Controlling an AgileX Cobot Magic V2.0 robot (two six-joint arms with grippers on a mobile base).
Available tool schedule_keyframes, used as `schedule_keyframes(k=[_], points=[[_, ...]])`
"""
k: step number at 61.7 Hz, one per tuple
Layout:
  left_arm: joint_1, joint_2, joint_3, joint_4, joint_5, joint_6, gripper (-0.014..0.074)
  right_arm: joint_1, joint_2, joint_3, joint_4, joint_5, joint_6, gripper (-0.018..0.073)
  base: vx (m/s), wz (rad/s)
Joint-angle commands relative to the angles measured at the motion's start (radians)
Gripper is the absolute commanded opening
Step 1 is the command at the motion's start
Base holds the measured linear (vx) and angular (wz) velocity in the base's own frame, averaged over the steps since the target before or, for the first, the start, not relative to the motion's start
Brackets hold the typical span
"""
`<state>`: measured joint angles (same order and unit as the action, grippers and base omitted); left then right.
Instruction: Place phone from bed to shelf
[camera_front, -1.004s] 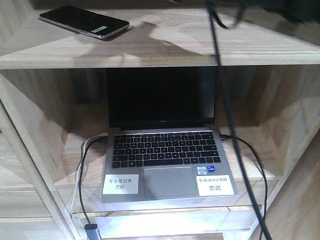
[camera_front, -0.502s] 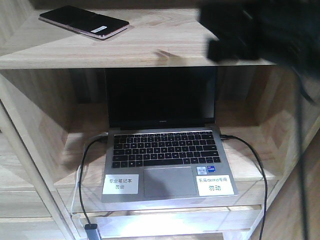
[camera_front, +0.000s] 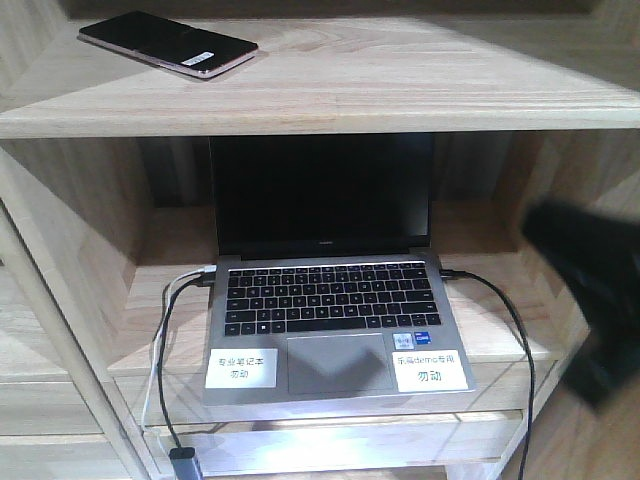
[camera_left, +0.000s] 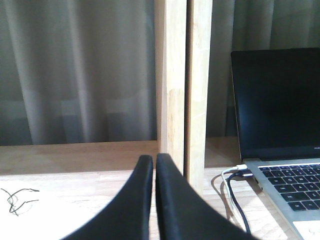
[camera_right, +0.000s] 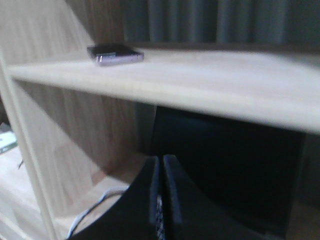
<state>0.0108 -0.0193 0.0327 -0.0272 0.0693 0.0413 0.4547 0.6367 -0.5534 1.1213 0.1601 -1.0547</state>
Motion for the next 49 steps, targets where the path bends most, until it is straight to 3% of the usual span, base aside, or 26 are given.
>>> schedule_keyframes(k=[1,17,49], points=[[0.002,-0.006,-0.025,-0.01,-0.076,-0.009,0.0001,-0.003,-0.064,0.048,0.012,-0.047,-0.007,-0.0005,0.0,0.0],[0.002,-0.006,-0.025,-0.01,-0.076,-0.009,0.0001,-0.003,-0.198,0.193,0.016,-0.048,-0.007,-0.0005,0.0,0.0],[0.002,-0.006,-0.025,-0.01,-0.076,-0.009,0.0001,-0.003,-0.21,0.196,0.016,-0.039,-0.007,-0.0005,0.0,0.0]])
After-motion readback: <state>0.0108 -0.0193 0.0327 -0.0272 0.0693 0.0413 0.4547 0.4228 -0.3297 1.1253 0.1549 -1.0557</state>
